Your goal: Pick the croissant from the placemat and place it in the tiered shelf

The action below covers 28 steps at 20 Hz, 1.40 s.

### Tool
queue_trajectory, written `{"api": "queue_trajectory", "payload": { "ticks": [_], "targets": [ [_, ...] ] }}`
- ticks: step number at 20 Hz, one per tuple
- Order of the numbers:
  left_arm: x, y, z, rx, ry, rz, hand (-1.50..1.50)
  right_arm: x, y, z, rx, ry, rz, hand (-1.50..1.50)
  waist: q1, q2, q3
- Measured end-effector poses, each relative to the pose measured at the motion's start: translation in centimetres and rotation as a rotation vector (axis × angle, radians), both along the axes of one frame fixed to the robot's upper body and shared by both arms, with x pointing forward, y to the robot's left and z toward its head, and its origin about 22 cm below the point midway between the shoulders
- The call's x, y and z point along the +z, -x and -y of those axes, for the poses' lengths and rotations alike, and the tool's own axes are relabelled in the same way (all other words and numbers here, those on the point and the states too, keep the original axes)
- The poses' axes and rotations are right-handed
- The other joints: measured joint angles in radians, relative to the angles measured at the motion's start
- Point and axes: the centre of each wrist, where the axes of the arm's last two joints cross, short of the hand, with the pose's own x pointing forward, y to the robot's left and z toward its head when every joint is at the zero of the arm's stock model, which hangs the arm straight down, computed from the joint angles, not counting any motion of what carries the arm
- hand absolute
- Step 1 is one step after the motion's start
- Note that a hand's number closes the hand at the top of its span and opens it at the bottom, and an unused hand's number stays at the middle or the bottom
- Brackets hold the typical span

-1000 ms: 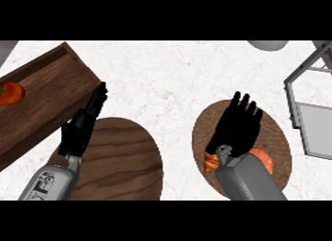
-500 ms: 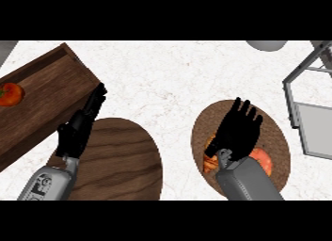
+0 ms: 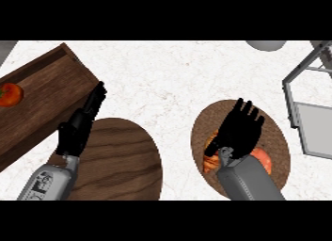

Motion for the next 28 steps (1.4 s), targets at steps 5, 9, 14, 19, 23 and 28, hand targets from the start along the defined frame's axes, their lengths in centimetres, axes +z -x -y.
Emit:
{"api": "queue_trajectory", "payload": {
  "ticks": [5, 9, 14, 19, 23, 28],
  "targets": [
    [-0.1, 0.2, -0.3, -0.004, -0.007, 0.003, 0.00, -0.7, 0.1, -0.1, -0.006, -0.013, -0.011, -1.50, 0.004, -0.003, -0.001],
    [-0.2, 0.3, 0.0, -0.001, -0.001, 0.001, 0.00, -1.1, 0.4, 0.0, -0.010, -0.029, -0.014, -1.50, 0.001, -0.004, -0.002],
    [-0.3, 0.3, -0.2, 0.004, -0.002, 0.003, 0.00, -1.6, 1.0, 0.1, -0.017, -0.048, -0.027, 1.50, -0.001, -0.007, -0.002],
    [0.0, 0.1, 0.0, 0.003, -0.001, 0.003, 0.00, -2.2, 1.2, -0.4, 0.018, -0.045, -0.067, 1.50, 0.000, -0.007, -0.002],
    [-0.4, 0.2, -0.2, 0.006, -0.003, 0.002, 0.00, -2.7, 1.5, -0.8, 0.049, -0.001, -0.072, 1.50, -0.002, -0.006, -0.002],
    [0.1, 0.2, -0.3, 0.014, 0.000, -0.001, 0.00, -2.8, 4.3, -0.2, 0.174, -0.058, -0.057, 1.50, -0.013, -0.003, 0.000]
  ]
}}
